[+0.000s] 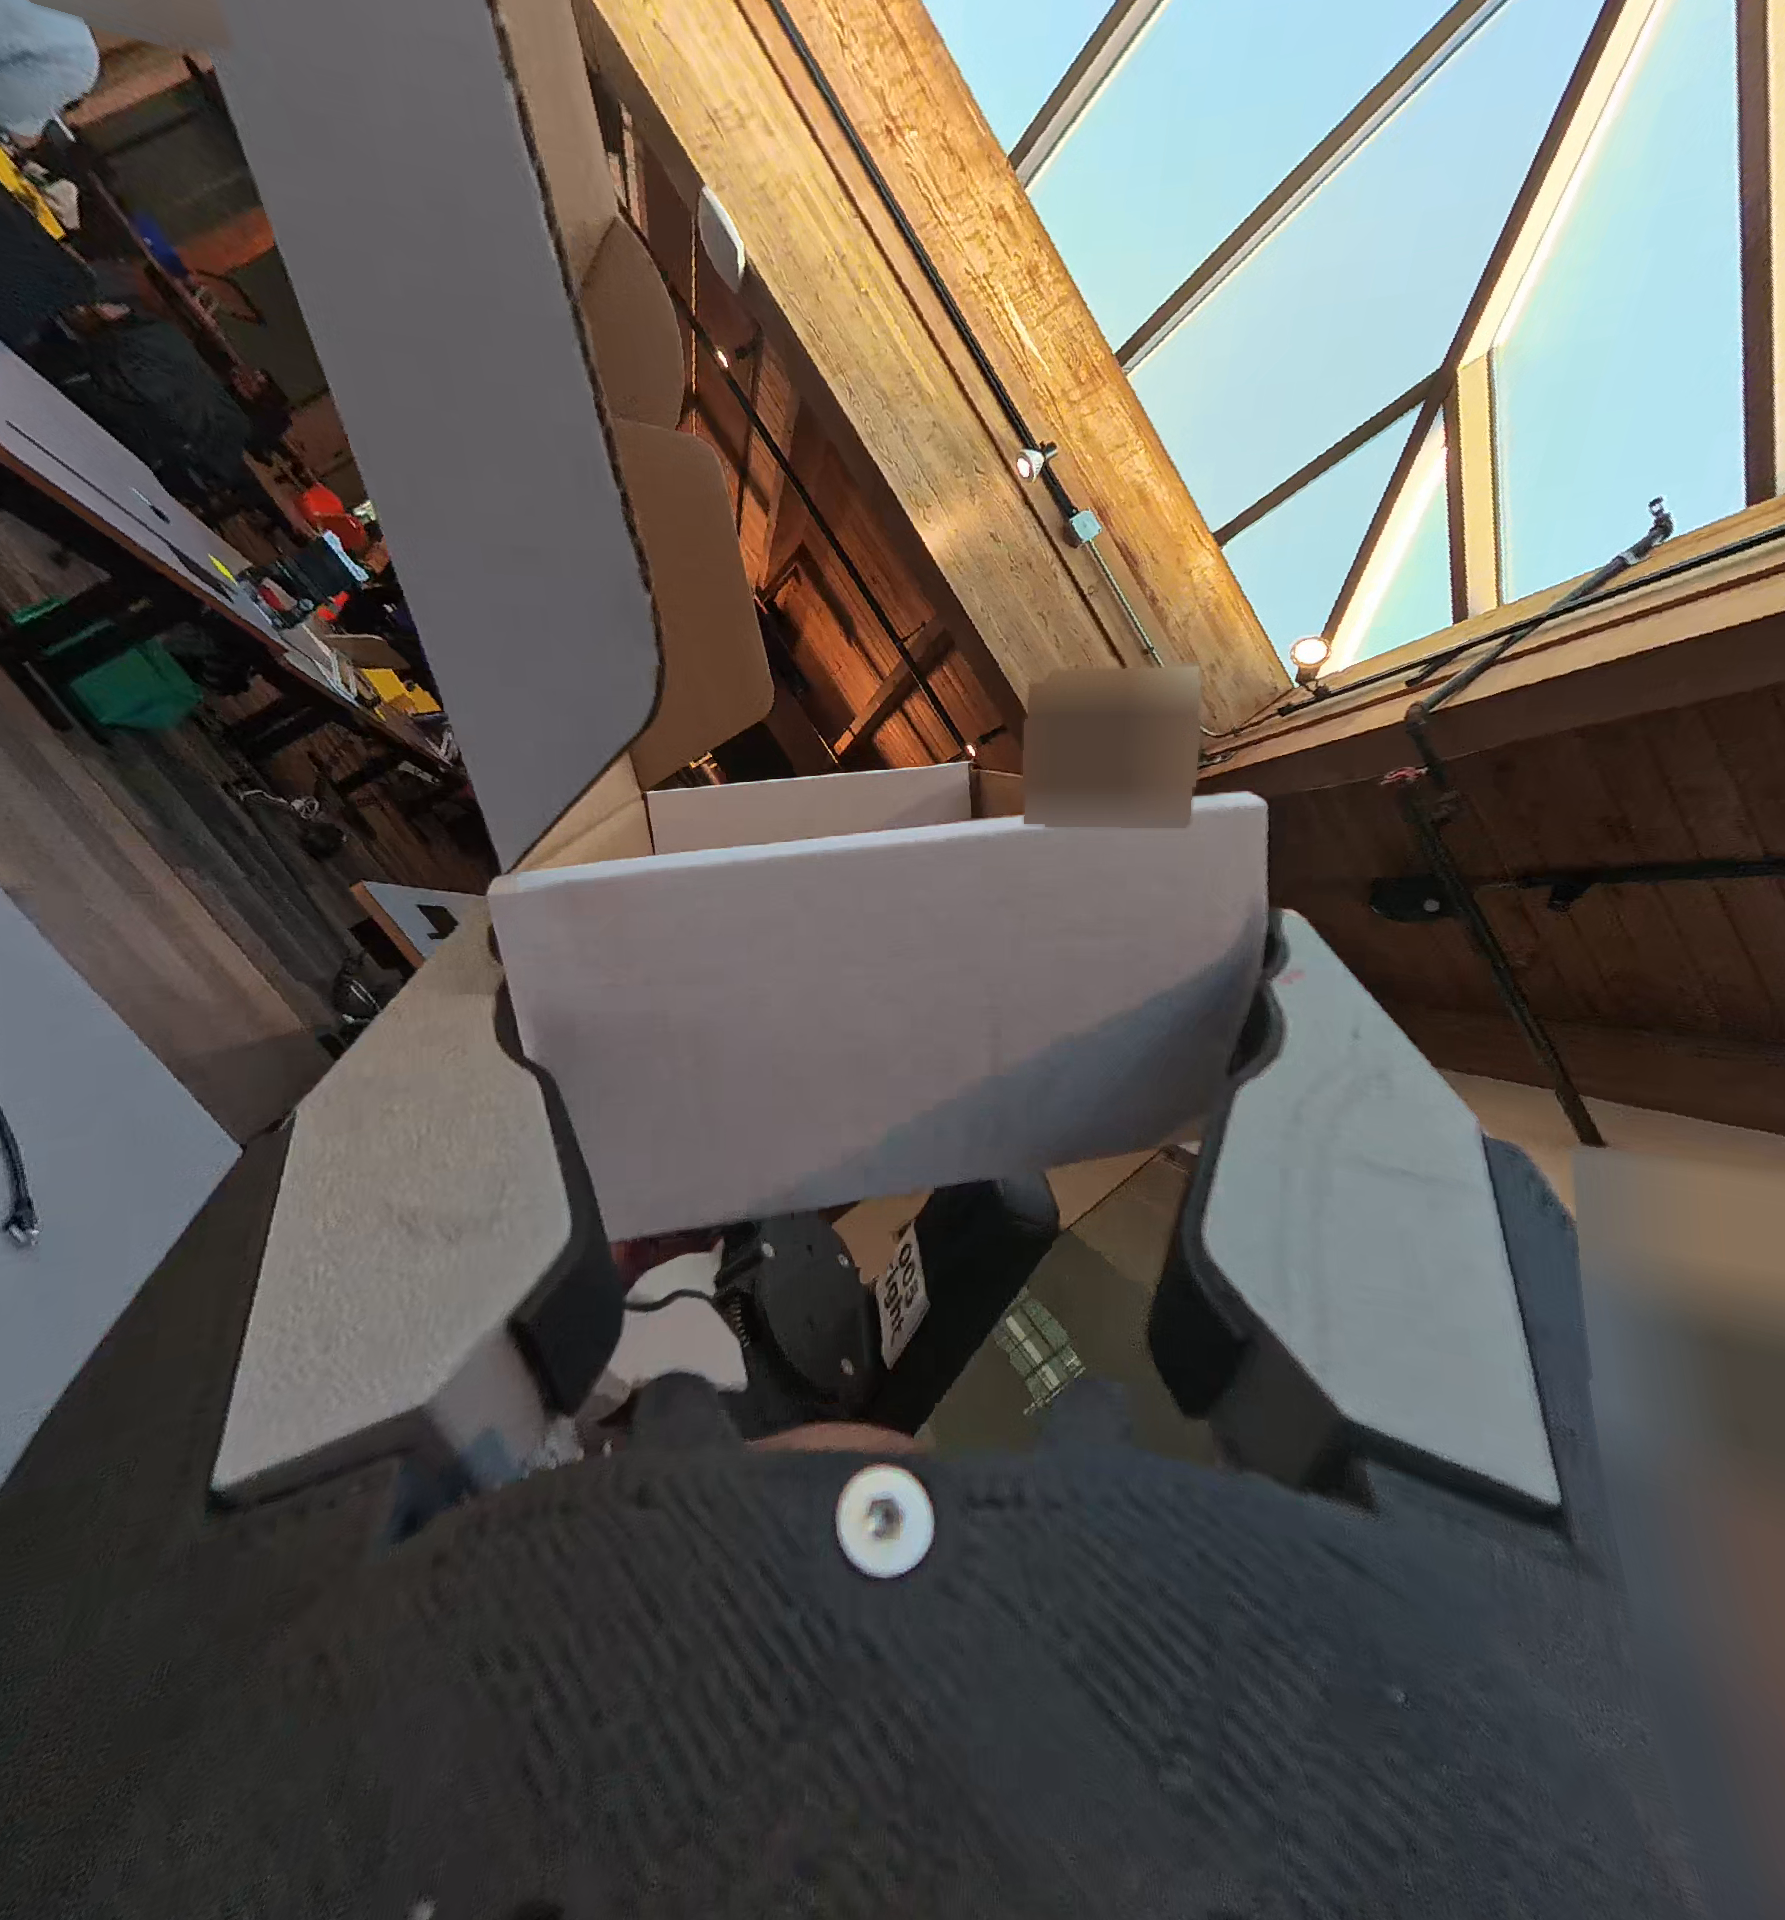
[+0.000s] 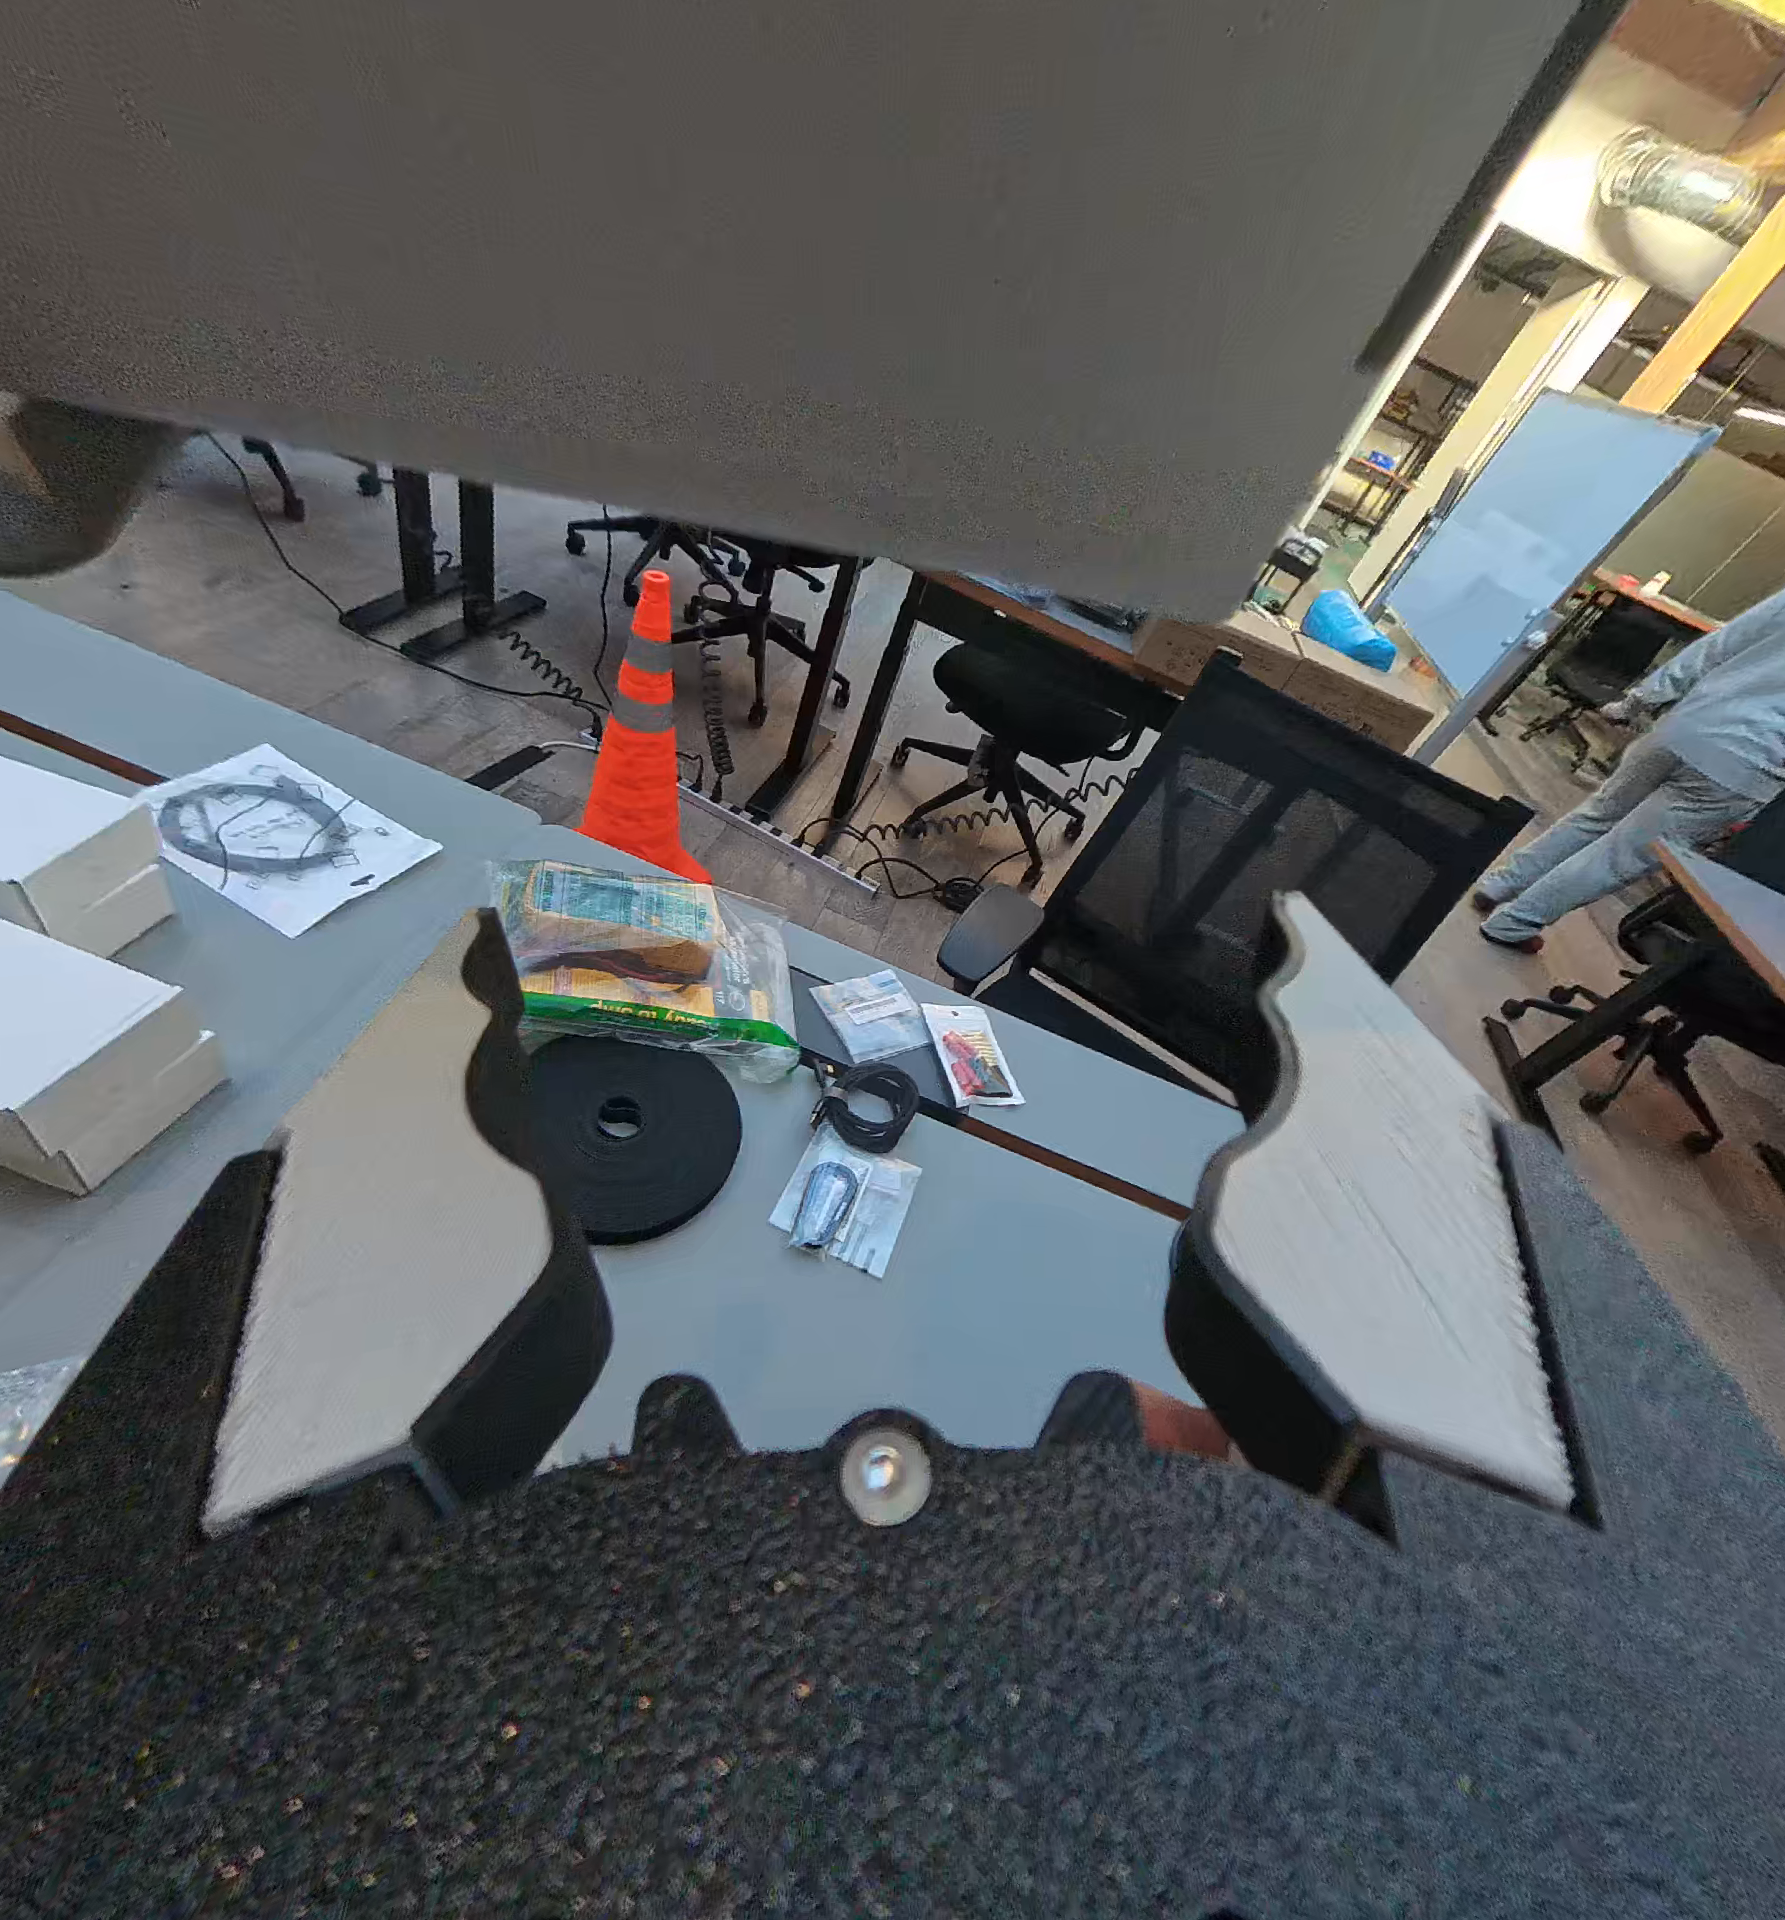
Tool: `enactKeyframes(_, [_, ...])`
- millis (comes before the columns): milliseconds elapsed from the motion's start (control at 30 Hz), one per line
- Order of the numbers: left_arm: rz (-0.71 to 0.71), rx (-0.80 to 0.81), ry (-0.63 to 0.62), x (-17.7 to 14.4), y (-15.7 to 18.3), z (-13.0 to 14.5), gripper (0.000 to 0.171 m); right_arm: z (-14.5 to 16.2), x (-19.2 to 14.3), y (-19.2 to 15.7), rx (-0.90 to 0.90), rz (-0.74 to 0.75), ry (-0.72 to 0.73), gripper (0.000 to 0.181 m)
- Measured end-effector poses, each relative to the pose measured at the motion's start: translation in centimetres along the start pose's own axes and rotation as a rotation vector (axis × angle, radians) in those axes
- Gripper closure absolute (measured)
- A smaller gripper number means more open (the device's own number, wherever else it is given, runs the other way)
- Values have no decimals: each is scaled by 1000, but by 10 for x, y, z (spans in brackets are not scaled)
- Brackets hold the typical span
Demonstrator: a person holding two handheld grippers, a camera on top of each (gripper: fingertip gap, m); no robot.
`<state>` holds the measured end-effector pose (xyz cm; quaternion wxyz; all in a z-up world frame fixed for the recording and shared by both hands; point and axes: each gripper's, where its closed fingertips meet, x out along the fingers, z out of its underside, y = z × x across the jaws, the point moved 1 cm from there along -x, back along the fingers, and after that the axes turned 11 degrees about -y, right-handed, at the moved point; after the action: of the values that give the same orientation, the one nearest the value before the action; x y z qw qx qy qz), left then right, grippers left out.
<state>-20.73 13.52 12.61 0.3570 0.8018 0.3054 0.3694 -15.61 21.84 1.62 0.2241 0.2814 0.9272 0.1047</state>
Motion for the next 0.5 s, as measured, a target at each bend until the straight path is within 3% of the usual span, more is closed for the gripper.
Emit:
enactKeyframes(200, [-4, -62, 37, -22, -27, 1, 39, -19, -18, 10, -70, 40, 18, 39])
enactKeyframes(333, [35, -114, 47, -25, -36, 6, 39, -23, -22, -6, -88, -7, 11, 38])
enactKeyframes(400, [62, -105, 18, -21, -30, 10, 39, -14, -22, -30, -70, -150, -20, 38])
enactKeyframes(500, [89, -7, -62, -18, -14, 17, 38, 0, -40, -78, 72, -595, -79, 42])
